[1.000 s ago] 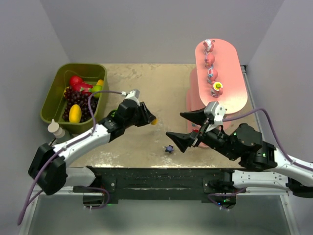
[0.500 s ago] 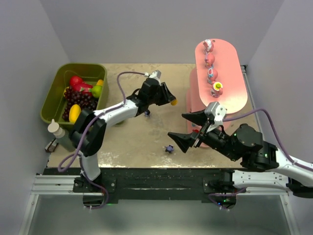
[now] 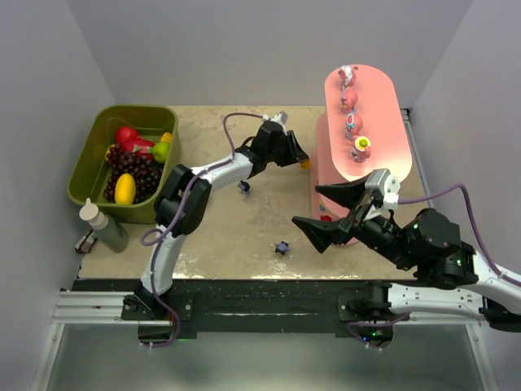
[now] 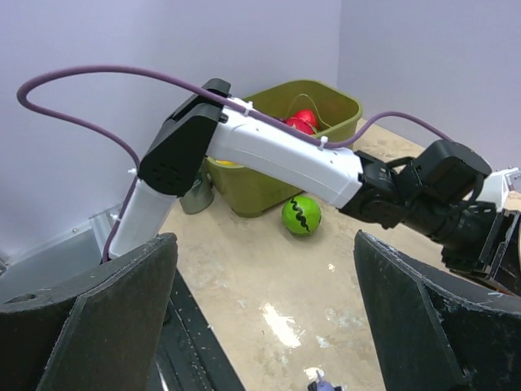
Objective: Place and organize the plastic toys onto the shelf
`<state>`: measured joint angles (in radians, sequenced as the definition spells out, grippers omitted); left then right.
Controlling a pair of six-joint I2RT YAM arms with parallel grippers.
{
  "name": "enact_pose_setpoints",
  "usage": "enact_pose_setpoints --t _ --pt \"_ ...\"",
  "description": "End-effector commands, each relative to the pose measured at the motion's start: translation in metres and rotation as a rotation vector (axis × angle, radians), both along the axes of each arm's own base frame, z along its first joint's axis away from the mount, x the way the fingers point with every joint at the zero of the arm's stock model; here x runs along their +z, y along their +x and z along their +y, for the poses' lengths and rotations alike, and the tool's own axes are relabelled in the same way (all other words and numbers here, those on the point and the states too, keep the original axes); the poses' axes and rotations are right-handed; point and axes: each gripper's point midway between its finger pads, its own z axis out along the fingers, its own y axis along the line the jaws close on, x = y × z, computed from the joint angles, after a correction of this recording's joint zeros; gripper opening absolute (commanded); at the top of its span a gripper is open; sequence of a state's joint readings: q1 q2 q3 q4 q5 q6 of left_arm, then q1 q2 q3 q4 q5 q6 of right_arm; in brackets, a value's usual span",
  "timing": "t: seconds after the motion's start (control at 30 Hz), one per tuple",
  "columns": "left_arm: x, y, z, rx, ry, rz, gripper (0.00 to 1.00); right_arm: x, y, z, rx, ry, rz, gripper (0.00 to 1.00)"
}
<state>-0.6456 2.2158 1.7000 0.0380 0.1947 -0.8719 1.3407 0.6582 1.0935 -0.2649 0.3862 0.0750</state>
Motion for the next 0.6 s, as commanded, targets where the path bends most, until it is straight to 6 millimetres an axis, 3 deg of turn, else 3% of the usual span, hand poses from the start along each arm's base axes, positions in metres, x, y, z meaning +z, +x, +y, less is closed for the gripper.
enact_pose_setpoints --t 0.0,0.13,0.17,0.57 --pt "0.020 0.015 -0.010 -0.025 -0.034 -0.044 0.00 0.008 0.006 -0.004 -0.042 0.026 -0.011 0.92" --pt "0.025 0.019 -0.014 -0.033 -0.025 -0.064 0.00 0.007 0.006 -0.004 -0.044 0.033 -0.009 0.92" --pt "0.017 0.017 -0.013 -0.035 -0.004 -0.034 0.00 0.007 0.006 -0.005 -0.044 0.035 -0.011 0.92" --pt "0.009 0.012 -0.036 -0.064 0.032 -0.036 0.00 0.005 0.007 -0.007 -0.051 0.038 -0.014 0.92"
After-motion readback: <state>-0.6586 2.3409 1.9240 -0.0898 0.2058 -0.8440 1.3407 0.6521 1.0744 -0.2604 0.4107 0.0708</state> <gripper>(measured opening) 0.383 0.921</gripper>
